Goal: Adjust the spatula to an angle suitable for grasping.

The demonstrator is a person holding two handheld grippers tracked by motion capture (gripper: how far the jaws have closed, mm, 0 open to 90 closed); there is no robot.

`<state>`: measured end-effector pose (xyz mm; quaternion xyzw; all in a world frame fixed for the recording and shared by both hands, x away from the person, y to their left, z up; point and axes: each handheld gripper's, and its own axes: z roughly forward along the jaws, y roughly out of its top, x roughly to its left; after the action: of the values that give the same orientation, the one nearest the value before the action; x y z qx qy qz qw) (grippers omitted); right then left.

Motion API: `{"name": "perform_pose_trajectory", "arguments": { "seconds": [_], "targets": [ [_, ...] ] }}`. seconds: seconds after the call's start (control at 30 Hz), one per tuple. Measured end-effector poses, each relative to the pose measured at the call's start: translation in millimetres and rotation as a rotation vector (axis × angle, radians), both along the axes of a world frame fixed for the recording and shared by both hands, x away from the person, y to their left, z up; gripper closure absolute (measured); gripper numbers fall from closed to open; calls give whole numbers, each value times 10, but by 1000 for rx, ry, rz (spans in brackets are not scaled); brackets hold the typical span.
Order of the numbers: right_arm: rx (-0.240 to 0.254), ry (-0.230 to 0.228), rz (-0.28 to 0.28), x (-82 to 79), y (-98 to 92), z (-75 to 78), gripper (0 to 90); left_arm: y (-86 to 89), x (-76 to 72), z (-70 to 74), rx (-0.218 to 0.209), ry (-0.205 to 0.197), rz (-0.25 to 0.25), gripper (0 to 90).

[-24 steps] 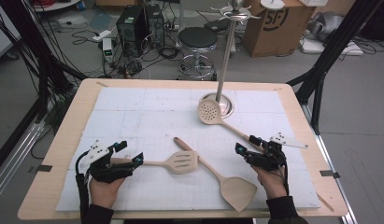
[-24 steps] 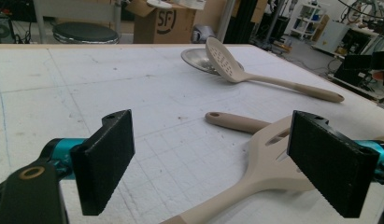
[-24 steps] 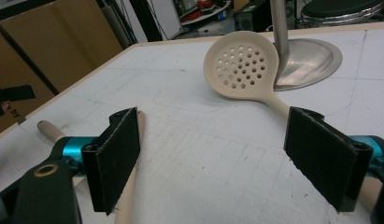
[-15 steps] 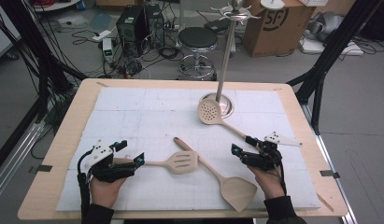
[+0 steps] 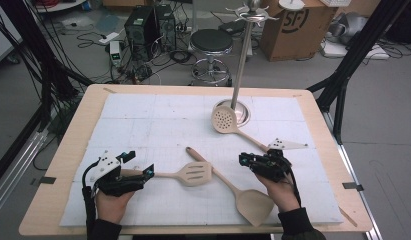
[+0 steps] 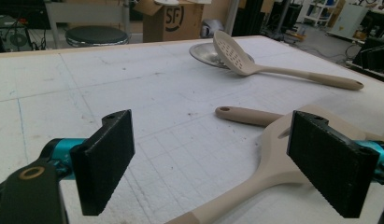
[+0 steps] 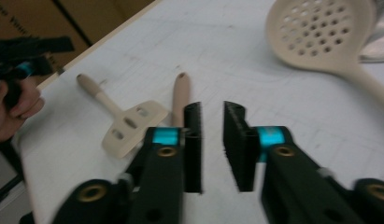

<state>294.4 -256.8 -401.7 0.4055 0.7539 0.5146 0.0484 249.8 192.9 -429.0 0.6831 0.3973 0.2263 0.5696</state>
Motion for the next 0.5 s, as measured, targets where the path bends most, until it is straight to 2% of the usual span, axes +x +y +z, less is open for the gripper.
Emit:
{"name": "perform_pose_trajectory", "arguments": {
  "seconds": [0.1, 0.3, 0.5],
  "targets": [
    [-15, 46, 37, 1, 55, -6, 895, -9, -3, -1, 2, 0, -4, 156],
    [-66, 117, 140, -65, 200, -69, 895, -13, -10, -1, 0, 0, -5, 157],
    [-118, 184, 211, -84, 318, -159, 895, 8, -10, 1, -5, 0, 3, 156]
  ]
}}
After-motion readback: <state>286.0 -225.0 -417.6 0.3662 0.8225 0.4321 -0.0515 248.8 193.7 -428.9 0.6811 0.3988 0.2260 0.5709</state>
